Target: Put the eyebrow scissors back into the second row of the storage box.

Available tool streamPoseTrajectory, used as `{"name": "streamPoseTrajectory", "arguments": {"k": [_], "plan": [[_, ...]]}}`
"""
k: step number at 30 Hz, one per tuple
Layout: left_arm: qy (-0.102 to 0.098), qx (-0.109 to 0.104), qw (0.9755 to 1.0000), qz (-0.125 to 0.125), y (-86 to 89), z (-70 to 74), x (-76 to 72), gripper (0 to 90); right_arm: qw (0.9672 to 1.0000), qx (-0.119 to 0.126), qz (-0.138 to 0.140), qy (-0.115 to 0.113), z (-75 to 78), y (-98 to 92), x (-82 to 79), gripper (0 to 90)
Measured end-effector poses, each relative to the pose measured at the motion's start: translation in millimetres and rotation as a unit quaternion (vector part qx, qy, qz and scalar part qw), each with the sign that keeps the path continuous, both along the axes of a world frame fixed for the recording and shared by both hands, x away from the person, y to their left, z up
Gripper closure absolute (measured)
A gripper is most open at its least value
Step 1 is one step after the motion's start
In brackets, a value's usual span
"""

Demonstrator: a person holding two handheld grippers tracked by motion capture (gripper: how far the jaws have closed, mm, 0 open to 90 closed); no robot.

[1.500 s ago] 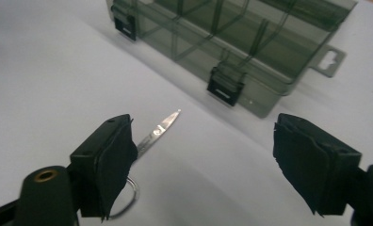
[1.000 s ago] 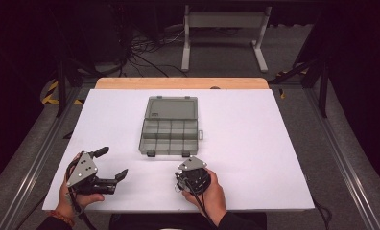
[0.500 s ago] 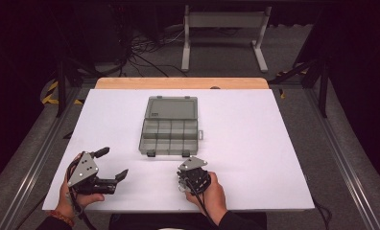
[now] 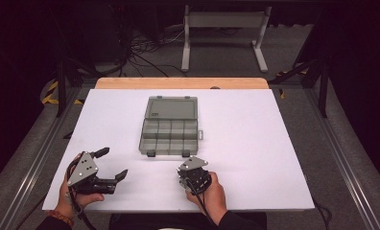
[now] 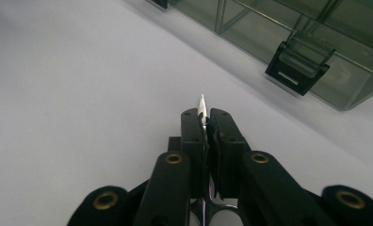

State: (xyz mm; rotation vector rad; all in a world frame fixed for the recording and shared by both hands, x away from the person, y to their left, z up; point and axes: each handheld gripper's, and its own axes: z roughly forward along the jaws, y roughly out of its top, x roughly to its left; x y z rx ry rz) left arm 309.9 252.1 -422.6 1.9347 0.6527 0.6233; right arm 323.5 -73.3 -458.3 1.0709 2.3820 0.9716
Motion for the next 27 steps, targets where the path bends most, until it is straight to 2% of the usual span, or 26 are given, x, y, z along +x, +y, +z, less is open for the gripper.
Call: {"name": "streamPoseTrajectory", "arguments": {"k": [4, 8, 12, 16, 22, 27], "plan": [[-0.001, 0.0, 1.0, 0.001, -0.9, -0.2, -0.5, 8.3, 1.0, 0.001, -0.001, 0.004, 1.2, -3.3, 1.3, 85.9], [-0.004, -0.001, 1.0, 0.001, 0.6, 0.8, -0.6, 8.0, 0.9999, 0.014, -0.004, 0.0, 5.3, -12.0, 3.4, 86.0], [-0.003, -0.005, 1.0, 0.001, 1.0, 0.2, -0.2, 7.8, 0.9997, 0.024, 0.001, -0.01, 11.3, -16.6, 4.0, 86.0], [-0.003, 0.0, 1.0, 0.0, 1.1, 0.8, -0.3, 7.8, 0.9994, 0.024, 0.016, -0.02, 17.2, -19.3, 2.7, 86.0], [-0.005, -0.008, 0.9999, 0.007, 1.5, 1.5, -1.1, 7.1, 0.9987, 0.028, 0.027, -0.034, 26.6, -26.0, 2.0, 86.1], [-0.007, -0.006, 0.9999, 0.007, 1.0, 1.1, -0.9, 7.2, 0.9979, 0.037, 0.032, -0.044, 35.7, -35.5, 3.2, 86.1]]}}
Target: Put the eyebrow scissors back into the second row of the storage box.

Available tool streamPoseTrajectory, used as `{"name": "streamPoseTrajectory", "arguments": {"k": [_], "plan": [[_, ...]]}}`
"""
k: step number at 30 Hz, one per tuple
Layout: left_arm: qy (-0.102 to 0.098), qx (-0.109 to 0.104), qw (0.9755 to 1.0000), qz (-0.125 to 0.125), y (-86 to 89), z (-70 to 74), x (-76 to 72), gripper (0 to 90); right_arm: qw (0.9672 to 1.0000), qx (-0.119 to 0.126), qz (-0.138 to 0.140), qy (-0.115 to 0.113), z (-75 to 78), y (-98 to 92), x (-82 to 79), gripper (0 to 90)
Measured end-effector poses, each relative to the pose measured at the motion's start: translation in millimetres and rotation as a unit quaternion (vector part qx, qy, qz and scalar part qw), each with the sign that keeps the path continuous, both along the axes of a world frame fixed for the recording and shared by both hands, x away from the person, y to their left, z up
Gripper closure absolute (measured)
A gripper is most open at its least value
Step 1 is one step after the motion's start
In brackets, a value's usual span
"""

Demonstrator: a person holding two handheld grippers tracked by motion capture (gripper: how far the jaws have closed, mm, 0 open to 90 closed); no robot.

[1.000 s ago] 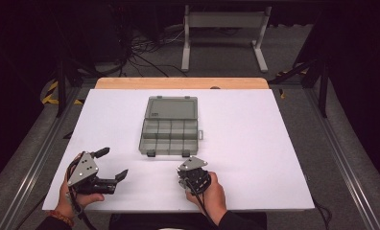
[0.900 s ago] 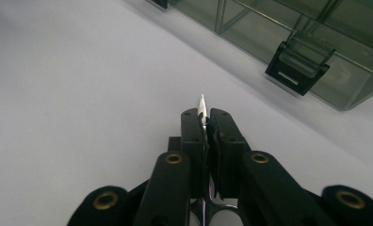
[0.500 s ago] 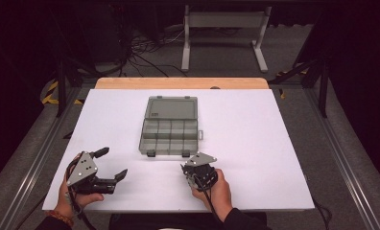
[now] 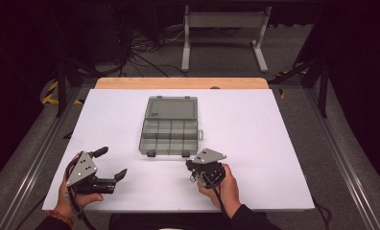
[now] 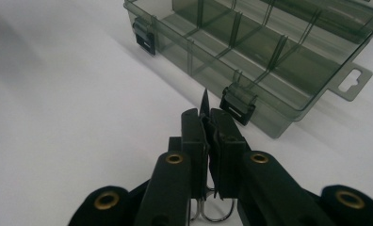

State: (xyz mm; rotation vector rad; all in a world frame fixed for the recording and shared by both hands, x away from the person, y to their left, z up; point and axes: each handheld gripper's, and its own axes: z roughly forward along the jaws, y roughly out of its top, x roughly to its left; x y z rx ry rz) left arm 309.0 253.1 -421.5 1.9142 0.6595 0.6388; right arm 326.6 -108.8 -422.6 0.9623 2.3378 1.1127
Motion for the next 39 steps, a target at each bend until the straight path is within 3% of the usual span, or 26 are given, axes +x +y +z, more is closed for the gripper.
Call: {"name": "streamPoseTrajectory", "arguments": {"k": [20, 28, 39], "plan": [[0.01, 0.001, 0.9999, -0.013, -1.7, -2.0, 1.7, 6.4, 0.9985, 0.002, 0.025, -0.049, 31.9, -21.7, 8.1, 86.1], [0.009, 0.006, 0.9997, -0.02, -2.9, -2.2, 1.6, 5.1, 0.9965, 0.004, 0.045, -0.07, 49.6, -29.2, 21.3, 86.0], [0.009, 0.004, 0.9996, -0.025, -2.8, -2.6, 1.9, 5.3, 0.9933, 0.01, 0.076, -0.086, 66.3, -23.1, 40.3, 86.0]]}}
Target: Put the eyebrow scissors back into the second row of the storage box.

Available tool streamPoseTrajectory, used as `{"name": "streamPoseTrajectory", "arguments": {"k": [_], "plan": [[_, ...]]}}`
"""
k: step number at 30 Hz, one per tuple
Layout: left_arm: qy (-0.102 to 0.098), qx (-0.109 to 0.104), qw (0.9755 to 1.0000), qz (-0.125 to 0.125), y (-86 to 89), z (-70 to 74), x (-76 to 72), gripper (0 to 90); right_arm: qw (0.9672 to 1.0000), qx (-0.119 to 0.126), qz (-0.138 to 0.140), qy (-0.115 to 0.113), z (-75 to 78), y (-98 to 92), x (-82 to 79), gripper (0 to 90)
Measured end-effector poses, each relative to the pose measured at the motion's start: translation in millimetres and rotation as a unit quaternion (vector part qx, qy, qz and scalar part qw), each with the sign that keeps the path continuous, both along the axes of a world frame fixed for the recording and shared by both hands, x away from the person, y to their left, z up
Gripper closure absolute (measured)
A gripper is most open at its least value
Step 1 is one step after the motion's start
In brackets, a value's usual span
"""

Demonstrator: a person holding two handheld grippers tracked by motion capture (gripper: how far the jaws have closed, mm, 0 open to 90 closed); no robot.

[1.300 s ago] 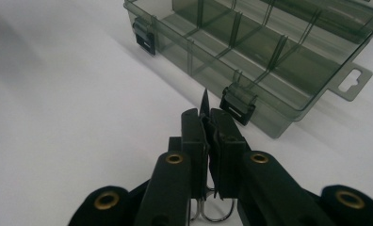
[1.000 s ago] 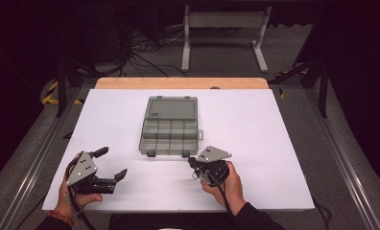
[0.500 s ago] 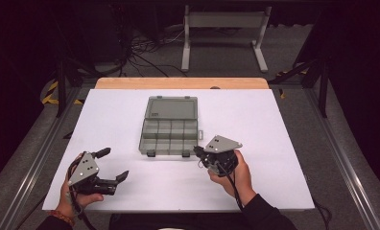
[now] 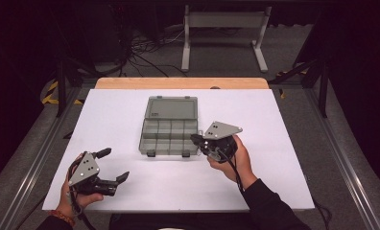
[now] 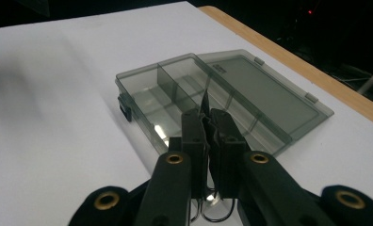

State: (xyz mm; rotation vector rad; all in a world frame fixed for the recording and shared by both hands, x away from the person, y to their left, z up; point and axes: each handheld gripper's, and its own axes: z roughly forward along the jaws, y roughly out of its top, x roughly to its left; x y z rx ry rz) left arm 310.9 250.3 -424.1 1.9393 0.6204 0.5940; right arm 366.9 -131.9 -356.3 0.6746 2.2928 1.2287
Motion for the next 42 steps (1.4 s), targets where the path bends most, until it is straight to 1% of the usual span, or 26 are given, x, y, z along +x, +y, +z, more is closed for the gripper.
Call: {"name": "streamPoseTrajectory", "arguments": {"k": [1, 2, 4, 5, 6, 11, 12, 14, 17, 24, 26, 29, 37, 42], "plan": [[0.0, 0.002, 1.0, -0.002, 0.0, -0.1, 0.4, 5.3, 1.0, 0.002, 0.007, -0.002, 3.8, 3.9, 2.9, 86.0], [0.0, 0.002, 1.0, -0.002, 0.0, -0.1, 0.4, 5.3, 1.0, 0.002, 0.007, -0.002, 3.8, 3.9, 2.9, 86.0], [0.001, 0.001, 1.0, -0.003, -0.2, -0.3, 0.5, 5.3, 0.9999, -0.003, 0.011, -0.005, 5.6, 7.7, 5.6, 86.0], [0.001, 0.002, 1.0, -0.004, -0.4, -0.3, 0.3, 5.3, 0.9998, -0.005, 0.019, -0.006, 5.9, 12.2, 9.7, 86.0], [0.001, 0.002, 1.0, -0.004, -0.4, -0.3, 0.3, 5.3, 0.9998, -0.005, 0.019, -0.006, 5.9, 12.2, 9.7, 86.0], [0.004, 0.0, 1.0, -0.005, -0.2, -0.5, 0.1, 5.3, 0.9993, -0.014, 0.034, -0.008, 6.6, 23.4, 19.8, 86.0], [0.003, 0.0, 1.0, -0.006, -0.2, -0.5, 0.2, 5.3, 0.9991, -0.015, 0.038, -0.007, 6.6, 26.3, 23.5, 86.1], [0.004, 0.0, 1.0, -0.008, -0.5, -0.6, 0.0, 5.3, 0.999, -0.015, 0.042, -0.004, 6.3, 28.3, 25.7, 86.0], [0.004, 0.002, 1.0, -0.008, -0.3, -0.5, -0.1, 5.3, 0.9983, -0.024, 0.054, -0.002, 3.6, 34.0, 31.4, 86.0], [0.007, 0.001, 0.9999, -0.009, -0.9, -0.9, -0.3, 5.4, 0.9973, -0.038, 0.063, 0.004, -4.3, 41.5, 40.6, 86.0], [0.006, 0.001, 0.9999, -0.009, -0.9, -1.0, -0.1, 5.4, 0.9972, -0.04, 0.063, 0.008, -6.3, 42.9, 43.6, 86.0], [0.006, 0.001, 0.9999, -0.009, -0.6, -1.0, -0.1, 5.4, 0.9971, -0.045, 0.062, 0.008, -9.2, 45.1, 47.3, 86.0], [0.006, 0.005, 0.9999, -0.011, -0.7, -1.0, -0.1, 5.4, 0.9962, -0.052, 0.067, 0.018, -16.8, 50.9, 52.8, 86.0], [0.006, 0.005, 0.9999, -0.012, -1.4, -1.2, -0.5, 5.4, 0.9955, -0.062, 0.069, 0.021, -21.4, 55.3, 54.4, 86.0]]}}
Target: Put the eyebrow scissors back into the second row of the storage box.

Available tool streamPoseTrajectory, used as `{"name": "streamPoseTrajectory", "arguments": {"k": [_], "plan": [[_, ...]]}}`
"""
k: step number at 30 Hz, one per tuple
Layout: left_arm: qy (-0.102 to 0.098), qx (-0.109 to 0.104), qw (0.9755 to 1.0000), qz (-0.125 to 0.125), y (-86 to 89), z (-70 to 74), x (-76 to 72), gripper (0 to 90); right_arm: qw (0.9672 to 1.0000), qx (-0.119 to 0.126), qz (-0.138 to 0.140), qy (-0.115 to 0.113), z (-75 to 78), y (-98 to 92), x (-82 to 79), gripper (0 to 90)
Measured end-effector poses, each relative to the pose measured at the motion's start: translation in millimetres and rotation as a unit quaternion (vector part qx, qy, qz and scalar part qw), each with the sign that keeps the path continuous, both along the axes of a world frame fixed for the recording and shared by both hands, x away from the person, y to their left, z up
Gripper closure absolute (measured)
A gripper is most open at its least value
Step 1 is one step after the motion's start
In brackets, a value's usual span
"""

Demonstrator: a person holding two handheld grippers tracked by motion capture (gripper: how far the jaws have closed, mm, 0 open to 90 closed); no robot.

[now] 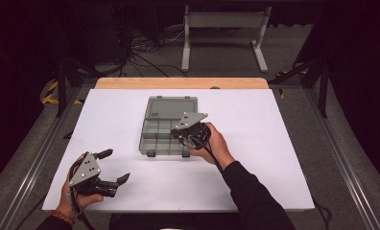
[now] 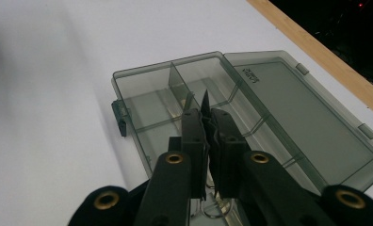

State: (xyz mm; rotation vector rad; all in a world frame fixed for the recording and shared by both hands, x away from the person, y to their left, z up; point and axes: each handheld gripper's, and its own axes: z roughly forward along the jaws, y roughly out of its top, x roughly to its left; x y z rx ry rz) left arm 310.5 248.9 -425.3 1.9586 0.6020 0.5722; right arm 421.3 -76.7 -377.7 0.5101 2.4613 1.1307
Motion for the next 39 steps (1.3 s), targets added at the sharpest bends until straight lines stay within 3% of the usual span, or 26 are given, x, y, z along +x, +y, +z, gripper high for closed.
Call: {"name": "streamPoseTrajectory", "arguments": {"k": [18, 39], "plan": [[0.002, 0.001, 1.0, -0.003, -0.2, -0.4, 0.0, 5.6, 0.9997, -0.022, 0.002, 0.014, -17.3, 10.7, 2.3, 85.9], [0.002, 0.008, 0.9999, -0.005, -0.6, 0.0, 0.1, 5.6, 0.9995, -0.024, -0.007, 0.018, -23.7, 11.7, 3.2, 85.6]]}}
